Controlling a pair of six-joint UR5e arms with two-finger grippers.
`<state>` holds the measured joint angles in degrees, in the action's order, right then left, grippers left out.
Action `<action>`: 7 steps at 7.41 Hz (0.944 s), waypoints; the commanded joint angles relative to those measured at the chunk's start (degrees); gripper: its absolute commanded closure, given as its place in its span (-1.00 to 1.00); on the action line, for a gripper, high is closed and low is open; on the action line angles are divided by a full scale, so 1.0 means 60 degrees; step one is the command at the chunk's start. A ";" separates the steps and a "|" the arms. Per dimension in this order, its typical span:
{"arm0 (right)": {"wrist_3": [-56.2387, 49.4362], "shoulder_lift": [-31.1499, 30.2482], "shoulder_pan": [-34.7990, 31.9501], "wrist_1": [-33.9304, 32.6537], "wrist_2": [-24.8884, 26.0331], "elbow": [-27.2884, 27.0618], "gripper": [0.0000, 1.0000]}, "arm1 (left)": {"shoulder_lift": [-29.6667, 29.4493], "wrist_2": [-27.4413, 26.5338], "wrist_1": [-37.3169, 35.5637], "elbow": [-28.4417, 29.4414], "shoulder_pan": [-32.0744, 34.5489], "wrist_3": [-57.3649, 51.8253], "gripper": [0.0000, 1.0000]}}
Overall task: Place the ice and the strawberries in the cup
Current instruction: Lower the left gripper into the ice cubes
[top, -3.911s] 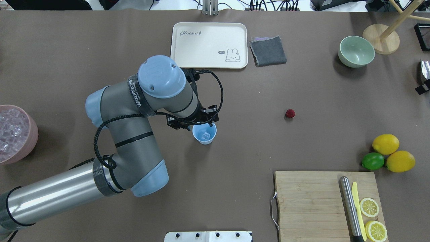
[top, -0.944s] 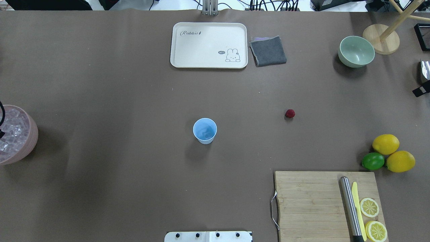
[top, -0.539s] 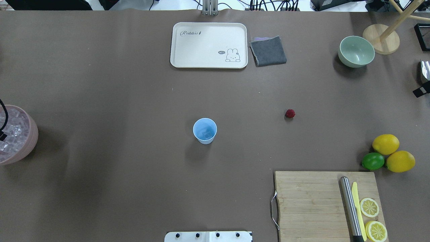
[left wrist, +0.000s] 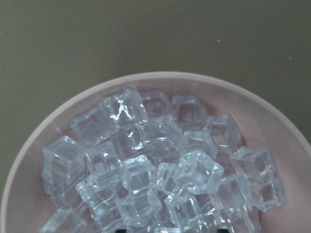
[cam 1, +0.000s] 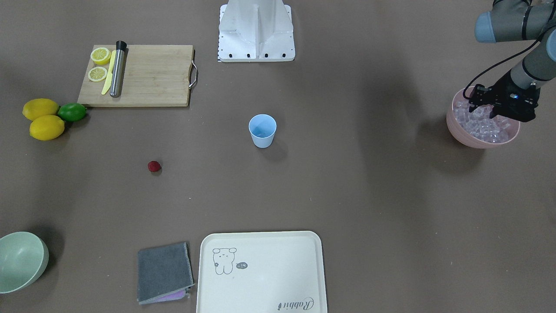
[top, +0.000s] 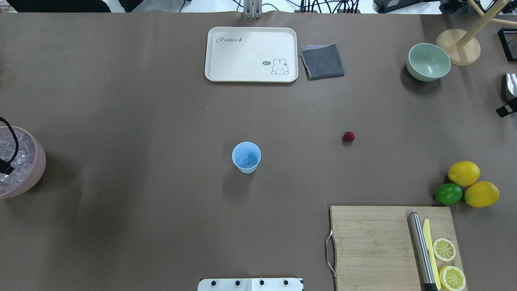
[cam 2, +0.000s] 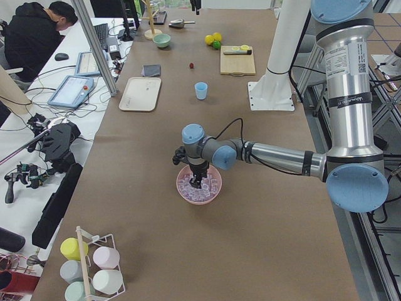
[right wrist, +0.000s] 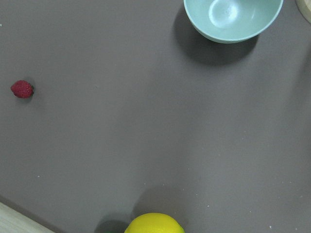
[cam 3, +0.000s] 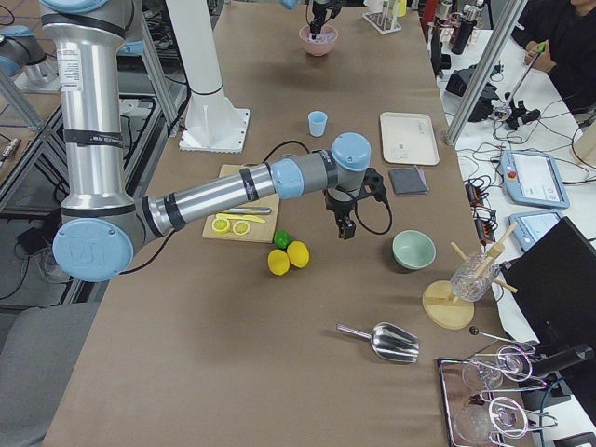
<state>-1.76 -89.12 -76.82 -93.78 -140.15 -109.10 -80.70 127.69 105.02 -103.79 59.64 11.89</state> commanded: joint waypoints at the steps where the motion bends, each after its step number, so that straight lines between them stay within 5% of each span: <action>1: 0.0000 -0.0102 0.0000 0.0000 -0.0093 -0.0083 -1.00 | 0.0016 -0.0012 0.0002 0.0043 -0.0023 -0.0062 -0.20; 7: 0.0015 -0.0132 0.0000 0.0000 -0.0093 -0.0113 -1.00 | 0.0031 -0.0012 -0.0013 0.0145 -0.0037 0.0040 -0.11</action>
<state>-1.68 -89.89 -76.82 -93.78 -140.71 -109.77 -80.57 127.62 104.95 -103.09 59.43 12.07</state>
